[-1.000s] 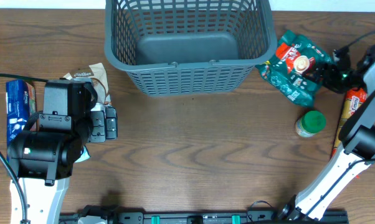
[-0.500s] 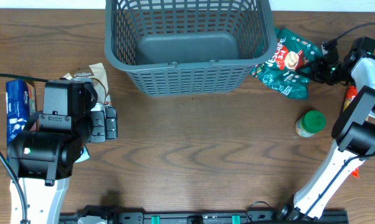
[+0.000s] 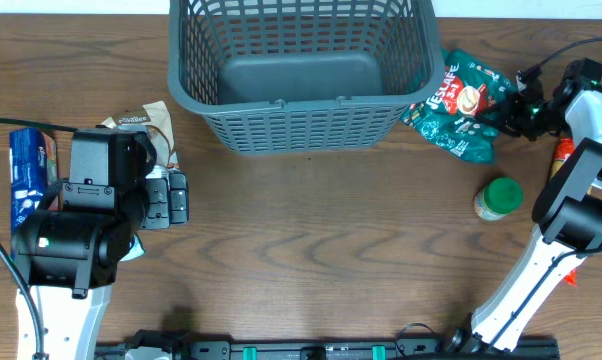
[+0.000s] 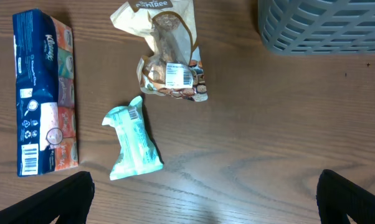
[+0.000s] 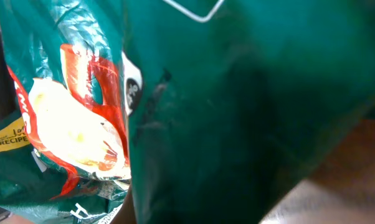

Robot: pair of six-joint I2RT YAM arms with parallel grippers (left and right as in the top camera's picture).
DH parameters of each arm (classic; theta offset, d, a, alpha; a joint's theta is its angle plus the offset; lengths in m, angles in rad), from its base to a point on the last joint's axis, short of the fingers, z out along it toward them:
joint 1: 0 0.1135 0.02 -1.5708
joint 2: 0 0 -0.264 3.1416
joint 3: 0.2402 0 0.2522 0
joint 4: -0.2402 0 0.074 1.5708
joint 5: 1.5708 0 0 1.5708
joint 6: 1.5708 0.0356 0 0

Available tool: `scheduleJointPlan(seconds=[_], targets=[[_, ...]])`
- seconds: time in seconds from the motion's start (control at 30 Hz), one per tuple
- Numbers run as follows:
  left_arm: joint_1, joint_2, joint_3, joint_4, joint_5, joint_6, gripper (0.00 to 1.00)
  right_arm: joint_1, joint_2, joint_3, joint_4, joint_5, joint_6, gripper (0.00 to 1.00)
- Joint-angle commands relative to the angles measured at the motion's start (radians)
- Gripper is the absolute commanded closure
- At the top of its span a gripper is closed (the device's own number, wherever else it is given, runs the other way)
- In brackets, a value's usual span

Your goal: Pack container

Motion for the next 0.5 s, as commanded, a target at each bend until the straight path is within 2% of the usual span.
scheduleJointPlan(seconds=[0.0,0.27,0.47], targets=[[0.005,0.000,0.006,-0.003,-0.005,-0.001,0.01,0.008,-0.079,-0.006,-0.020,0.188,0.014,0.99],[0.005,0.000,0.006,-0.003,-0.005,-0.001,0.01,0.009,-0.334,-0.006,0.021,0.286,0.013,0.98],[0.005,0.000,0.006,-0.003,-0.005,-0.001,0.01,0.009,-0.425,-0.006,0.019,0.303,0.002,0.98]])
